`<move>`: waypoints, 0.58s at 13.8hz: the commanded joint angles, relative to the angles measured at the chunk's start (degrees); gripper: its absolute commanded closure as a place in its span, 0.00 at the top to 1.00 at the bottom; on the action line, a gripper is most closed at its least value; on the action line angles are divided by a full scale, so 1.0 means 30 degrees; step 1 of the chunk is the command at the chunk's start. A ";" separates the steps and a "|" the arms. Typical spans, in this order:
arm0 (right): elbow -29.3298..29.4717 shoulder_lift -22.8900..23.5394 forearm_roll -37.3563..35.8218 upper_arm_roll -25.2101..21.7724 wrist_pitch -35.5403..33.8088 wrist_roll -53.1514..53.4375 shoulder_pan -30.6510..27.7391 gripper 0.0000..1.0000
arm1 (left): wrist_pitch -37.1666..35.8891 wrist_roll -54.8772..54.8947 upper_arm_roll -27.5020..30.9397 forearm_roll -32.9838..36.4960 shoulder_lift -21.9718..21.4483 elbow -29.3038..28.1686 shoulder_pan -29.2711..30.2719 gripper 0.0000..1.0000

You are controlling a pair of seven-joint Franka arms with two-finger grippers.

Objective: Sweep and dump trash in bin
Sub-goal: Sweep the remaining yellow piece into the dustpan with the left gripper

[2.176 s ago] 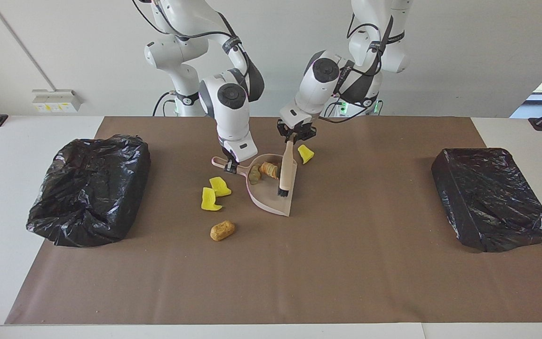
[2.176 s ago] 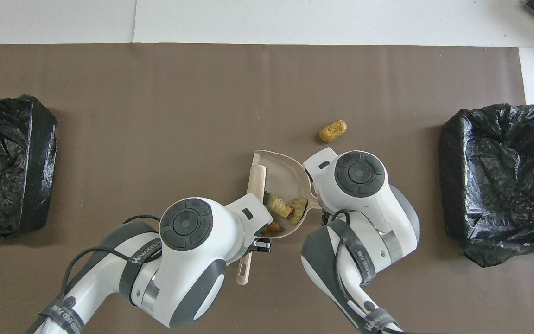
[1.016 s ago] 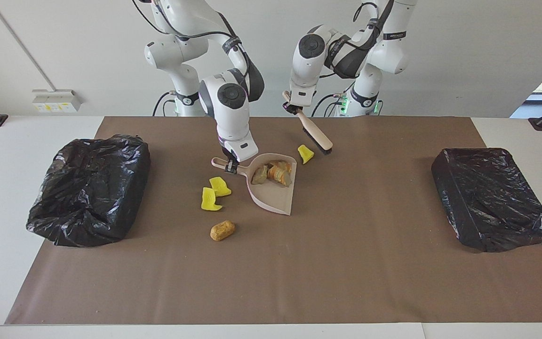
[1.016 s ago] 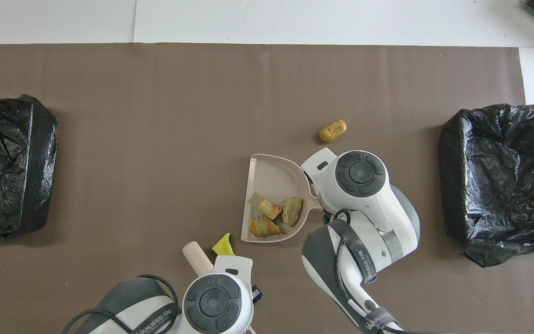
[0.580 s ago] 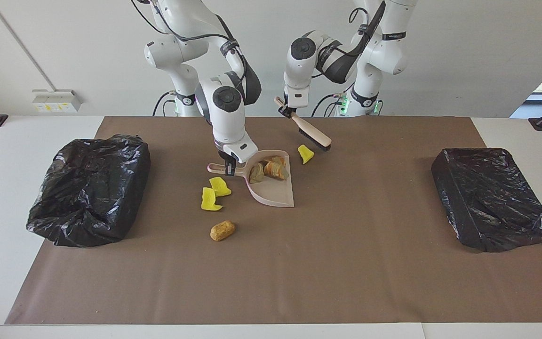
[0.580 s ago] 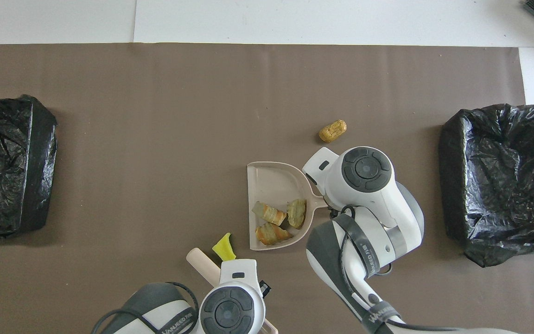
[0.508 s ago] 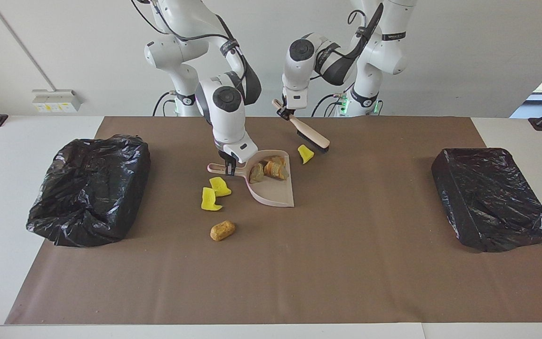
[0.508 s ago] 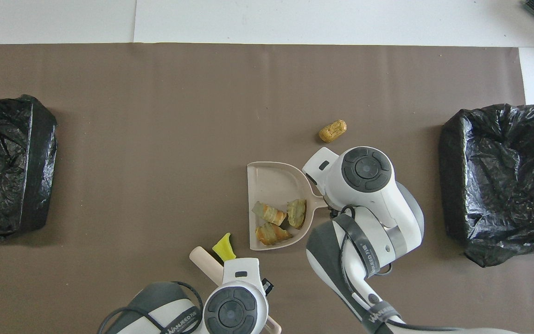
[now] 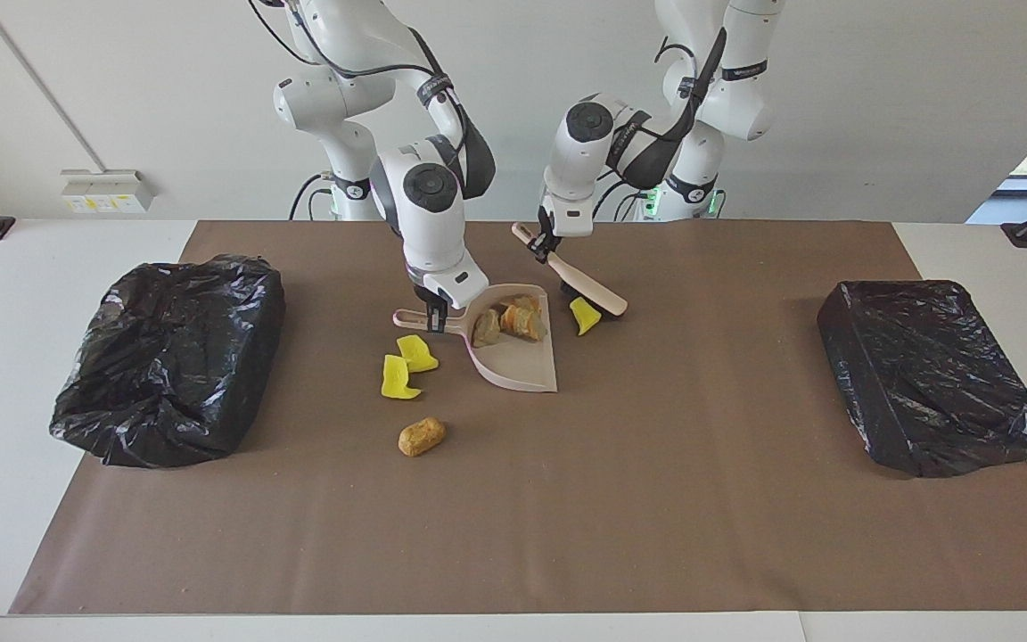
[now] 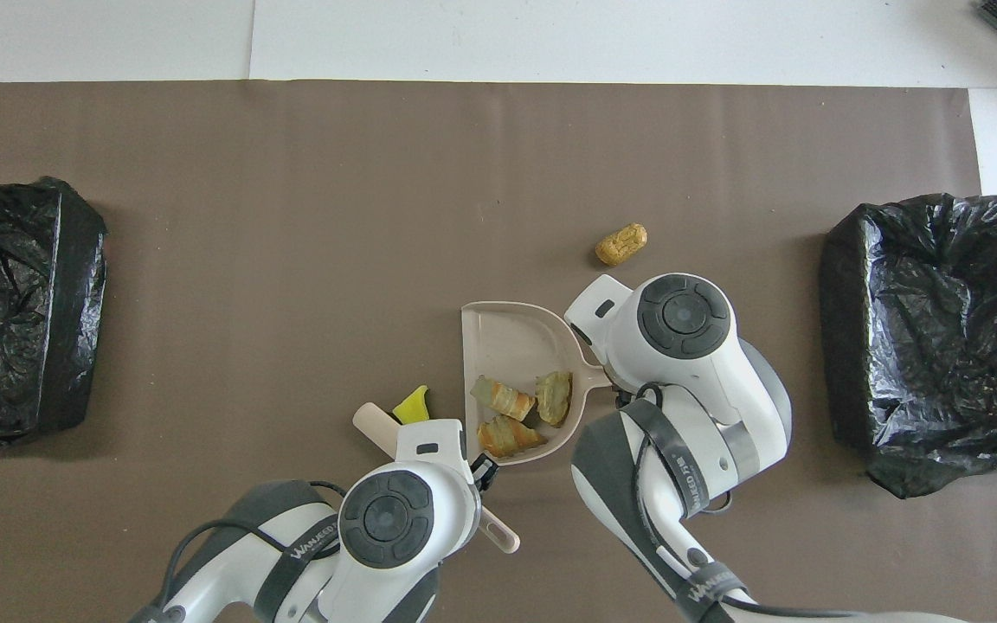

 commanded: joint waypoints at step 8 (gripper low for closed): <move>-0.0184 0.0034 -0.0334 0.0117 0.0140 0.0883 0.0009 0.00 | 0.3304 1.3113 -0.0293 0.0051 0.2039 0.1995 0.0979 0.00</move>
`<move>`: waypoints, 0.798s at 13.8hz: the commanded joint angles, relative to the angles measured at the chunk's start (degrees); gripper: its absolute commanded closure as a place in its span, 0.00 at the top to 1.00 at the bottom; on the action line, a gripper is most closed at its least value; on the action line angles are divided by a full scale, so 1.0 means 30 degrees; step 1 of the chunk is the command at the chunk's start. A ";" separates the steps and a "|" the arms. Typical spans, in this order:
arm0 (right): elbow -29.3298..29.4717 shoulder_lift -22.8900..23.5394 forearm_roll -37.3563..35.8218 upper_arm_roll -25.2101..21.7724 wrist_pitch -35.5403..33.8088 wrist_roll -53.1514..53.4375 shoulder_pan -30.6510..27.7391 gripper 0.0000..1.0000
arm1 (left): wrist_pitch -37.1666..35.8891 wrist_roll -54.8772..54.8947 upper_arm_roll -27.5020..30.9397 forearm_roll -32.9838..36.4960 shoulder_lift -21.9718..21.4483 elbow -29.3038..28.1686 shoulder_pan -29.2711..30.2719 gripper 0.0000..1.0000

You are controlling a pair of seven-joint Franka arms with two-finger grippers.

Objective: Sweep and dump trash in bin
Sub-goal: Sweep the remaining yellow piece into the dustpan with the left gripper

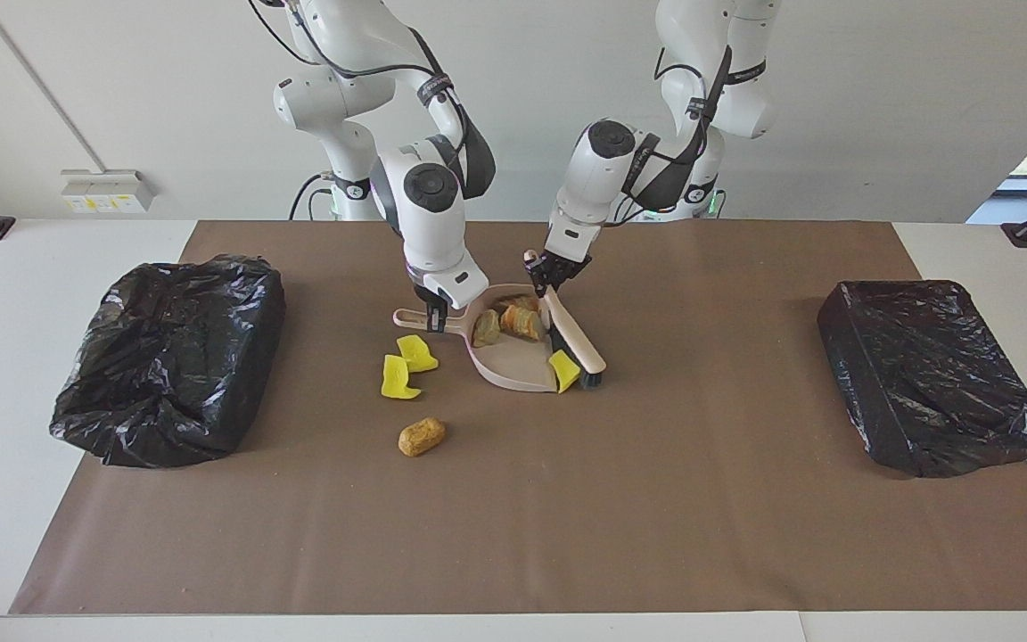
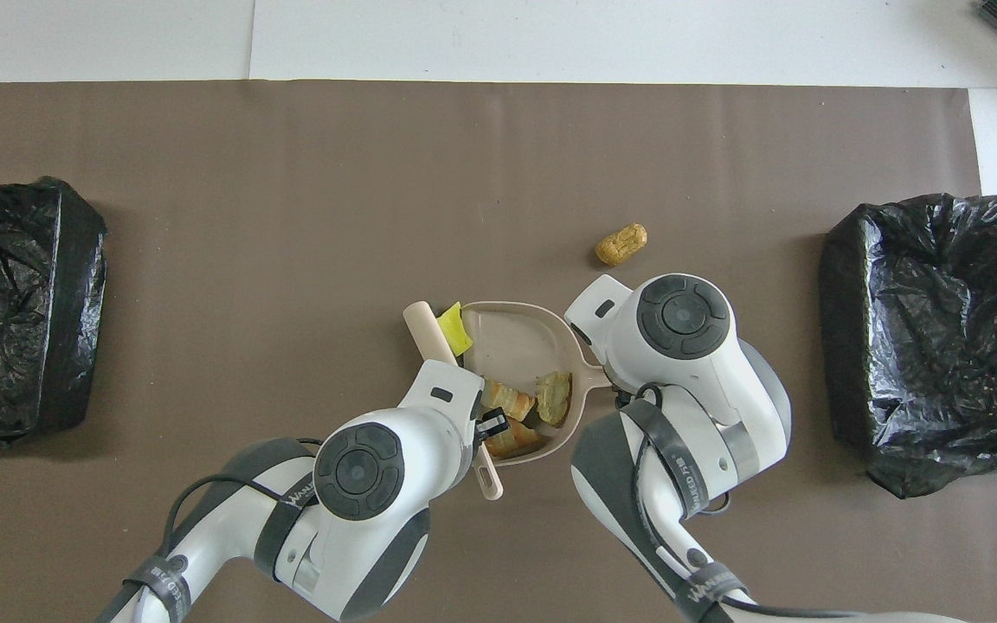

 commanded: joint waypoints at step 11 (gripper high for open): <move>-0.0145 -0.0023 -0.0333 0.0118 -0.0063 0.1063 0.0053 0.00 | -0.1400 0.4722 -0.0941 0.0035 0.0351 0.2983 -0.0199 0.00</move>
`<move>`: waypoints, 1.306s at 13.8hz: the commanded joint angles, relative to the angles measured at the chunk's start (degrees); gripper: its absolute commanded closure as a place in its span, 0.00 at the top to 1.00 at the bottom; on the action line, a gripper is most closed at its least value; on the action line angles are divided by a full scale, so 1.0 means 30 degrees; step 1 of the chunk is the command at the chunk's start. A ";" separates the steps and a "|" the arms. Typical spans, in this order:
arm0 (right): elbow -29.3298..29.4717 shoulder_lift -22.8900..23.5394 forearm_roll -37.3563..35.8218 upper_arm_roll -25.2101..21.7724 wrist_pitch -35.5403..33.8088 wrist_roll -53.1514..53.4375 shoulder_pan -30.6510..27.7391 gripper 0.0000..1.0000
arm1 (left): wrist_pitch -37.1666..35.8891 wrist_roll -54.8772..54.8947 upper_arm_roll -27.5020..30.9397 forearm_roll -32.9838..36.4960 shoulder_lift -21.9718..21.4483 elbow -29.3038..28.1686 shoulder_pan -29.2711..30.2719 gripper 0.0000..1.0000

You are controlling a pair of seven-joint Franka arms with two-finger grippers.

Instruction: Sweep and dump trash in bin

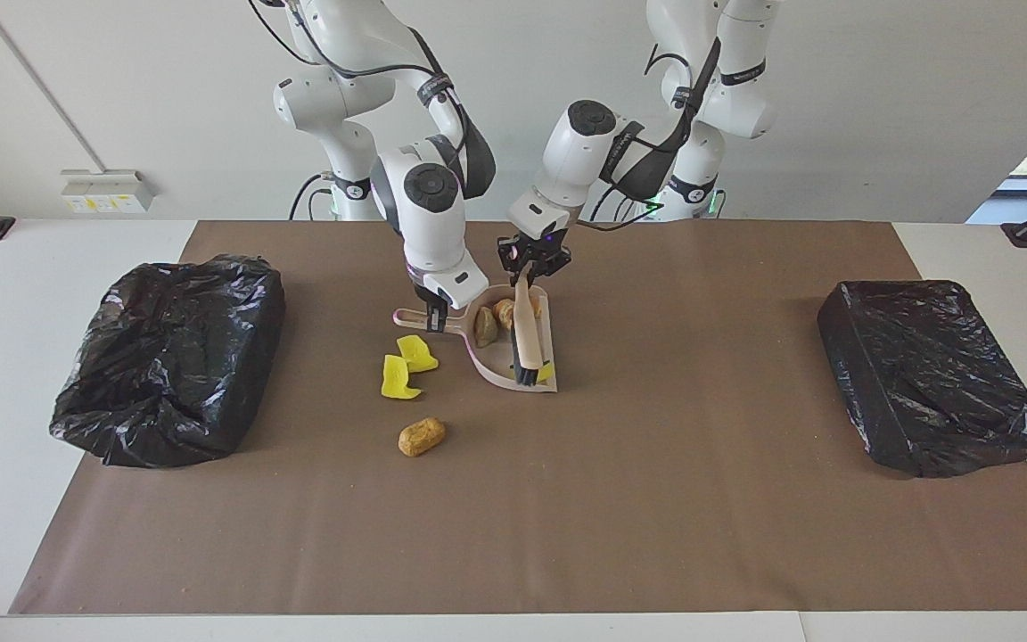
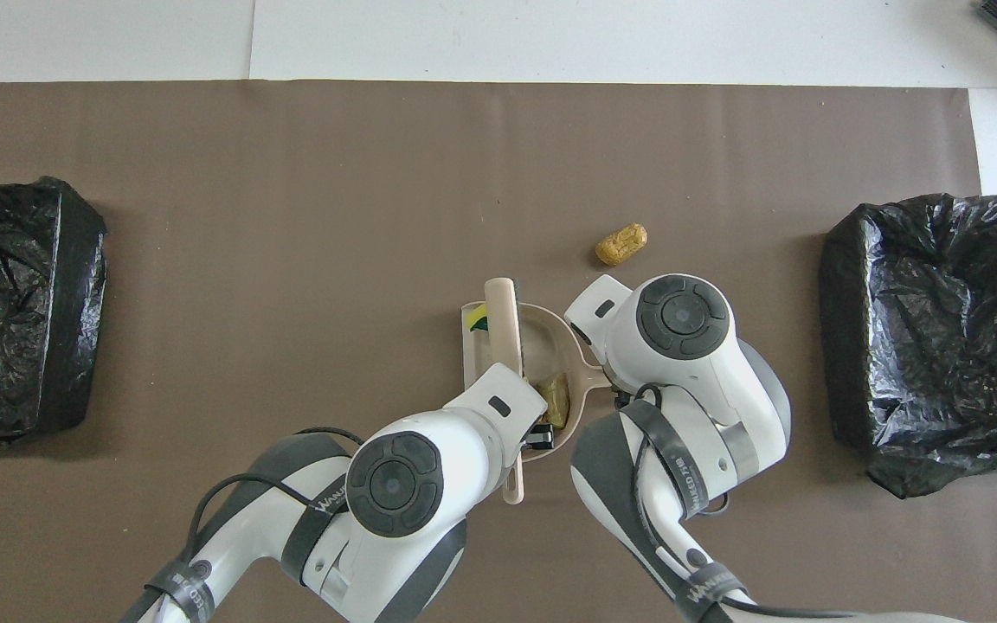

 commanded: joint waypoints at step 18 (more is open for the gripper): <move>-0.0164 -0.0051 -0.0333 0.0147 -0.0044 0.1225 0.0036 0.00 | -0.2410 0.0035 0.0215 0.0881 -0.0103 0.0237 0.1146 0.00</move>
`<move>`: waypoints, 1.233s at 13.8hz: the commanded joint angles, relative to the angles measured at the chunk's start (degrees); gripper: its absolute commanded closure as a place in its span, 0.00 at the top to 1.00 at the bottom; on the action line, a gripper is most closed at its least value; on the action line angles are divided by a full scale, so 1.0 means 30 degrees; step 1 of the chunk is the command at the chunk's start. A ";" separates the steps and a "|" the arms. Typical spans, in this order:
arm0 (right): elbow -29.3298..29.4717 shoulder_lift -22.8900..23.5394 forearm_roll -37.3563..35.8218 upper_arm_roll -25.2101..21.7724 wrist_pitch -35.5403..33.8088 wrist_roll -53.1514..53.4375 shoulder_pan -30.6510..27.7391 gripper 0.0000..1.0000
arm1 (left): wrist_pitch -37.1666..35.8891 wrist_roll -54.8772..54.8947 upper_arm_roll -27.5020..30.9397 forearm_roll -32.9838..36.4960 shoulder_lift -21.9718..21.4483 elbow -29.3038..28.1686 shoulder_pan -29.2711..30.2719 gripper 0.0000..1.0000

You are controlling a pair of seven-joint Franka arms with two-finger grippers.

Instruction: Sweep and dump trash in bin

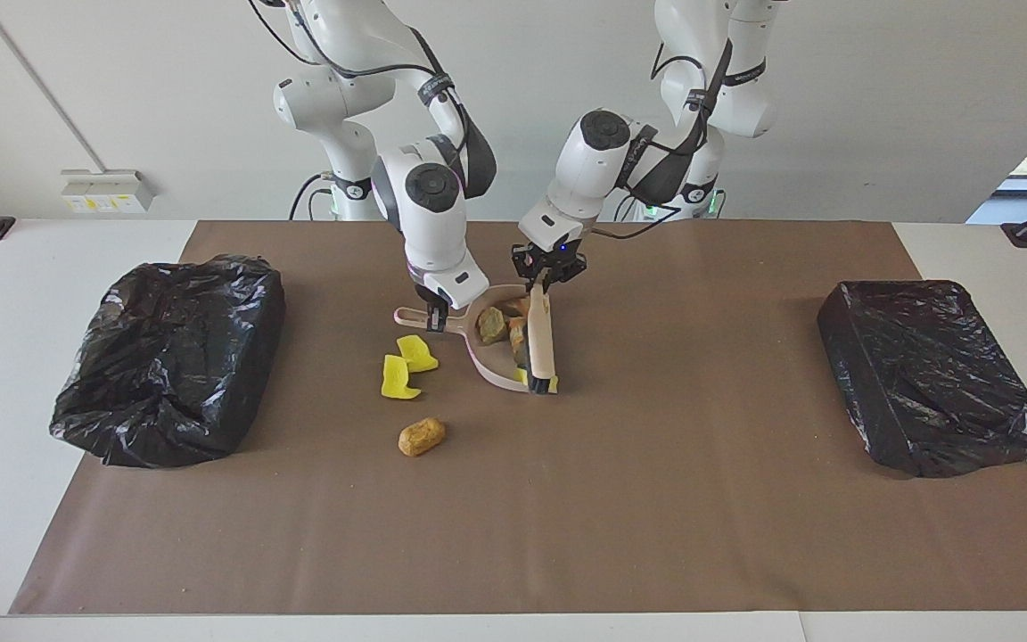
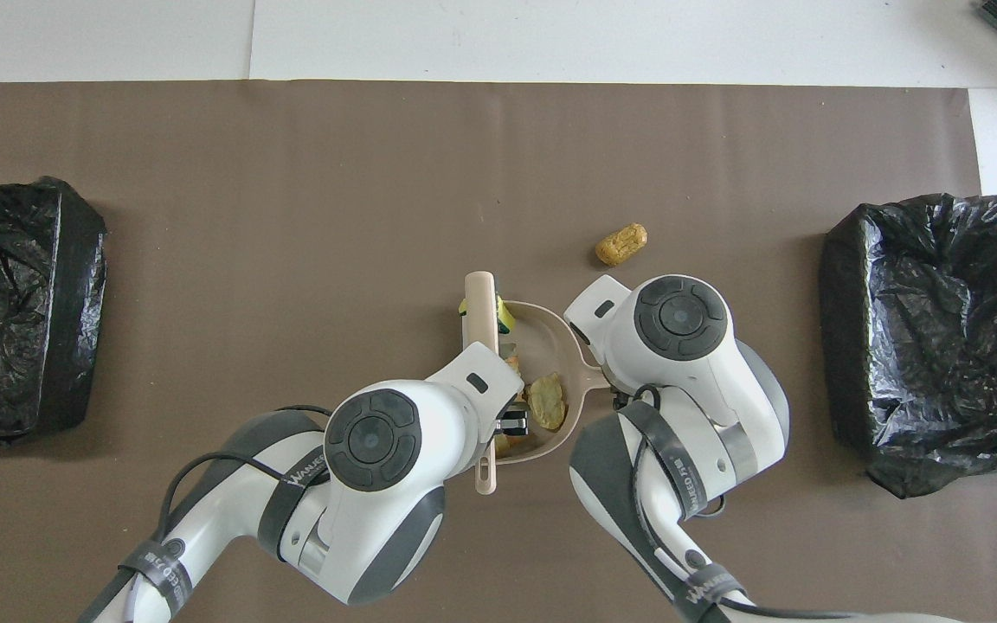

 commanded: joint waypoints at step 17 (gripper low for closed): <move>0.0335 -0.0399 0.0047 0.0104 -0.0428 0.0933 -0.0552 0.00 | -0.8541 -0.2491 -0.0293 0.2636 -0.2668 -0.0102 0.1930 0.00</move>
